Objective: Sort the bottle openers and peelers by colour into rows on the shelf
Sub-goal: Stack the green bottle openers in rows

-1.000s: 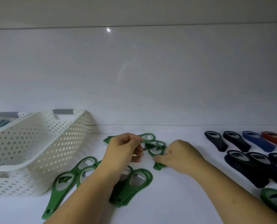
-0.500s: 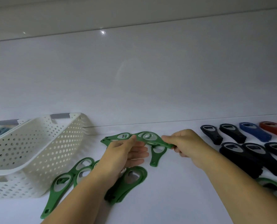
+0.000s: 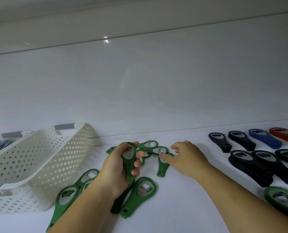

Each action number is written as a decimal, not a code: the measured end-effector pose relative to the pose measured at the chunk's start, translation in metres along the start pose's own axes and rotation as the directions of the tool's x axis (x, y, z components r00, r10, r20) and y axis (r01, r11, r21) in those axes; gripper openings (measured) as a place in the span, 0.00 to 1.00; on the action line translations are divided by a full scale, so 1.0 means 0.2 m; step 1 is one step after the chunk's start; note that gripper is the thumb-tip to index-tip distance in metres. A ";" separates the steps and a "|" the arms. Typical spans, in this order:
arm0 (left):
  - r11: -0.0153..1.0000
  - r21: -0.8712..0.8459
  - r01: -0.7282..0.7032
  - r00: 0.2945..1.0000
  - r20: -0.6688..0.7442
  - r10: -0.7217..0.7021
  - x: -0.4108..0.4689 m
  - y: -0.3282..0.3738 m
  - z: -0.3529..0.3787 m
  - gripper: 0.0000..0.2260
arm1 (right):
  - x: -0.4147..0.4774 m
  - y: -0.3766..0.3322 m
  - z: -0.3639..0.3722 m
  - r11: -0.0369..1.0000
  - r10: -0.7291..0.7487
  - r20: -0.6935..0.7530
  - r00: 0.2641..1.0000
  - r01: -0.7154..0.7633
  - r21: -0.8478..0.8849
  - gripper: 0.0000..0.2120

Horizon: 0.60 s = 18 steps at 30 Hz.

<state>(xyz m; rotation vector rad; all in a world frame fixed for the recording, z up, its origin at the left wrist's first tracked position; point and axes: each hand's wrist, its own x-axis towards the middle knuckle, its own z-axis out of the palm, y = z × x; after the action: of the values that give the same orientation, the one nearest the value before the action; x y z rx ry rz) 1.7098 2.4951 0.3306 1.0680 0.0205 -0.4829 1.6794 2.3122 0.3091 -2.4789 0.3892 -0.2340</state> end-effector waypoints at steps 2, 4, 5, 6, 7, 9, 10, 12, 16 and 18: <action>0.997 -0.055 0.046 0.997 0.057 -0.043 0.00 0.00 0.00 0.14 | -0.02 -0.03 0.01 0.991 -0.003 0.065 0.998 0.012 -0.136 0.32; 0.995 -0.067 0.068 0.995 0.082 -0.062 -0.01 0.00 0.00 0.16 | -0.02 -0.05 0.02 0.968 -0.024 0.076 0.997 0.042 -0.247 0.31; 0.995 -0.066 0.072 0.994 0.084 -0.066 -0.01 0.00 0.00 0.17 | -0.01 -0.06 0.02 0.966 -0.025 0.079 0.997 0.044 -0.254 0.32; 0.995 -0.064 0.076 0.994 0.084 -0.071 -0.01 0.00 0.00 0.17 | 0.00 -0.06 0.02 0.972 -0.016 0.085 0.996 0.035 -0.231 0.33; 0.994 -0.068 0.083 0.994 0.081 -0.078 -0.01 0.00 0.00 0.16 | 0.00 -0.06 0.02 0.980 -0.008 0.091 0.996 0.026 -0.197 0.32; 0.989 -0.101 0.105 0.993 0.068 -0.098 0.01 0.00 -0.01 0.16 | 0.00 -0.05 0.00 0.990 -0.010 0.084 0.996 0.021 -0.136 0.26; 0.985 -0.132 0.110 0.993 0.059 -0.103 0.01 0.00 -0.01 0.17 | 0.01 -0.04 -0.01 0.995 -0.013 0.063 0.998 0.019 -0.095 0.22; 0.979 -0.176 0.103 0.994 0.043 -0.097 0.02 0.00 -0.02 0.18 | 0.03 -0.01 -0.02 1.000 -0.004 0.022 1.000 0.003 0.031 0.11; 0.988 -0.121 0.098 0.995 0.028 -0.096 0.03 0.00 -0.01 0.20 | 0.04 0.01 -0.05 0.946 0.033 0.018 0.999 -0.037 0.322 0.06; 0.991 -0.087 0.098 0.995 0.037 -0.095 0.03 0.00 -0.01 0.21 | 0.03 -0.01 -0.05 0.864 0.044 0.010 0.999 -0.043 0.502 0.06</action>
<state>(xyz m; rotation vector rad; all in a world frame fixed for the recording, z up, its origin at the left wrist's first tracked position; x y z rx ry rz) 1.7152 2.4950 0.3274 0.9748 0.0644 -0.5819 1.6836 2.3063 0.3201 -1.9515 0.3335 -0.2792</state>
